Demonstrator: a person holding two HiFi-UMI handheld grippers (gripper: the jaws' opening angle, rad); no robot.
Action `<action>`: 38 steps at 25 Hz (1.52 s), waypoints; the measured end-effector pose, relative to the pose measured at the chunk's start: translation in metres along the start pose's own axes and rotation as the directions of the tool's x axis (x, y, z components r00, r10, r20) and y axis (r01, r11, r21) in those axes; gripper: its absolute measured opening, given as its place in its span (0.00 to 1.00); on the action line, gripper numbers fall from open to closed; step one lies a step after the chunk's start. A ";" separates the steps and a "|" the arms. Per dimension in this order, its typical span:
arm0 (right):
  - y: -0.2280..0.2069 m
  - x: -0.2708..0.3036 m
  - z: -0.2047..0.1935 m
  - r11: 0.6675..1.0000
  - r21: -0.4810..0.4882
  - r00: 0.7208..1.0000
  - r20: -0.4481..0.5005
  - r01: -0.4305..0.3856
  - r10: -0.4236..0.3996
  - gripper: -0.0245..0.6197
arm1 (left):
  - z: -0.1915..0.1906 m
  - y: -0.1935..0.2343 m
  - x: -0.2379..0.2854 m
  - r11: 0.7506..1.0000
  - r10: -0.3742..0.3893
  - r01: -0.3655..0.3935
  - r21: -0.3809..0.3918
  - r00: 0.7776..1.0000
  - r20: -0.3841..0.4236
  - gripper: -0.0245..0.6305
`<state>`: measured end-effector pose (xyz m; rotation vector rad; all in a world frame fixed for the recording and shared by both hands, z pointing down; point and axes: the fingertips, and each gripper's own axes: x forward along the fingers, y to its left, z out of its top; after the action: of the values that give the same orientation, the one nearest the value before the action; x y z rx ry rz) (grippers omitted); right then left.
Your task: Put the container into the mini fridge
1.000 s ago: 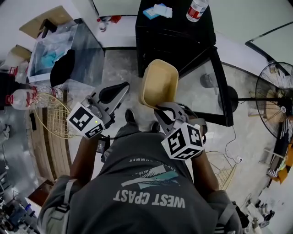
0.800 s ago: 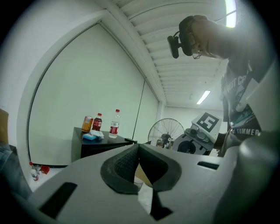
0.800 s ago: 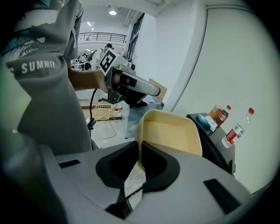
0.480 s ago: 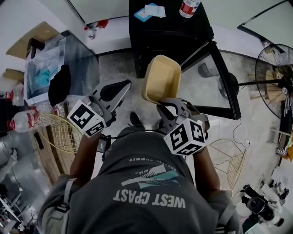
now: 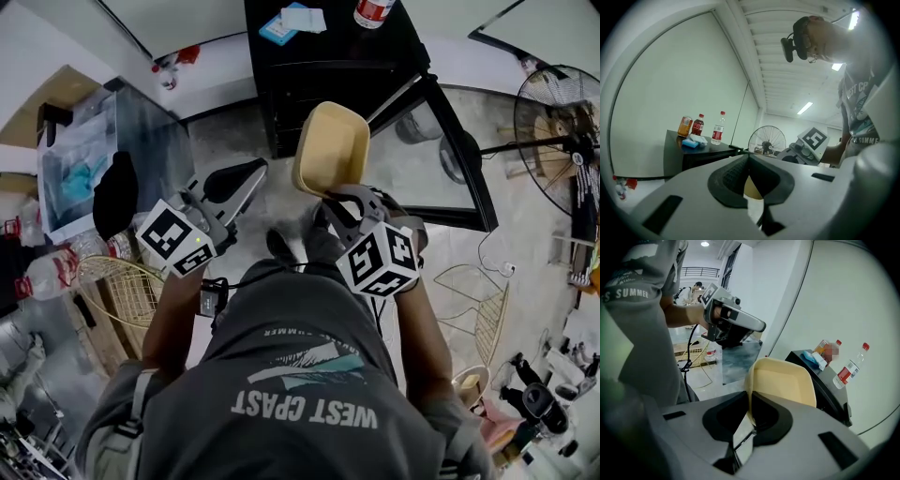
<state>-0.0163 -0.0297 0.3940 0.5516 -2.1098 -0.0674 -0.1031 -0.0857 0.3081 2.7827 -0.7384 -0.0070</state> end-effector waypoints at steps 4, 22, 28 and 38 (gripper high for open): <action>-0.013 0.013 -0.012 1.000 0.007 1.000 -0.023 0.010 -0.010 0.11 | -0.002 0.008 0.007 1.000 -0.004 0.004 -0.002 1.000 -0.005 0.06; -0.065 0.084 -0.053 0.999 0.019 0.997 -0.068 0.045 -0.044 0.11 | -0.014 0.053 0.023 0.998 0.055 -0.056 -0.035 0.998 -0.028 0.06; -0.083 0.119 -0.078 0.998 0.009 0.993 -0.096 0.067 -0.066 0.12 | -0.026 0.062 0.030 0.997 0.063 -0.065 -0.051 0.997 -0.045 0.06; -0.107 0.175 -0.116 0.995 0.001 0.989 -0.110 0.099 -0.099 0.12 | -0.054 0.069 0.038 0.993 0.076 -0.085 -0.087 0.992 -0.097 0.06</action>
<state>0.0329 -0.1792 0.5701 0.6495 -1.9759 -0.0853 -0.0996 -0.1488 0.3804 2.6450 -0.8056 0.1014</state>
